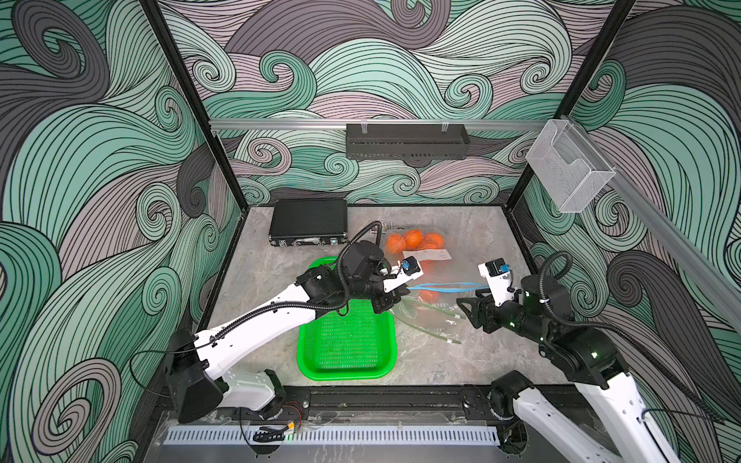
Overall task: Open the zip-top bag and take out the orange
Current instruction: Pick up the zipper food storage bag, then adjust the zipper food storage bag at the center of the board.
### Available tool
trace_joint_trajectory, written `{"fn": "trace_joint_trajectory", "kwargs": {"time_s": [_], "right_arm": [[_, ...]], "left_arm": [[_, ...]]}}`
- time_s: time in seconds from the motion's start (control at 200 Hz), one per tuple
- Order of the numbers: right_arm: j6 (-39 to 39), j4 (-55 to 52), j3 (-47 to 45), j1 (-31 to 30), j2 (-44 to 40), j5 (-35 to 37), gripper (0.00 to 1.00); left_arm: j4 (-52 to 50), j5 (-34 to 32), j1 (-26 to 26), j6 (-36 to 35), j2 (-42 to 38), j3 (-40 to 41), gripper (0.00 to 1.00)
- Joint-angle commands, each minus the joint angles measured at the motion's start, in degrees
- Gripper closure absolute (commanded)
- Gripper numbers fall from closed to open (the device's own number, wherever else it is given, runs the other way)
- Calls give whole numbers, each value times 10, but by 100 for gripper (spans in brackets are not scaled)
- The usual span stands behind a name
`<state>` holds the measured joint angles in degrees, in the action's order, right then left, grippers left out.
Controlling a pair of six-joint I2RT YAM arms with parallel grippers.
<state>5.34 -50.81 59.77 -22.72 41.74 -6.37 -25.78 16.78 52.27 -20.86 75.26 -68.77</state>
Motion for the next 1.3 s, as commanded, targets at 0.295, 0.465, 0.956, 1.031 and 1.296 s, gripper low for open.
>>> {"fn": "trace_joint_trajectory", "kwargs": {"time_s": [0.295,0.465,0.956,1.031,1.296], "right_arm": [[142,21,158,114,300,-18,27],[167,59,166,145,390,-108,23],[213,111,67,154,418,-190,27],[225,125,59,154,416,-221,50],[259,150,112,155,370,-233,100]], "left_arm": [[-15,103,3,-102,-13,66,100],[-31,108,3,-112,-6,65,100],[-19,109,3,-125,-14,68,100],[-15,105,4,-126,-13,67,100],[23,34,3,-121,-12,41,100]]}}
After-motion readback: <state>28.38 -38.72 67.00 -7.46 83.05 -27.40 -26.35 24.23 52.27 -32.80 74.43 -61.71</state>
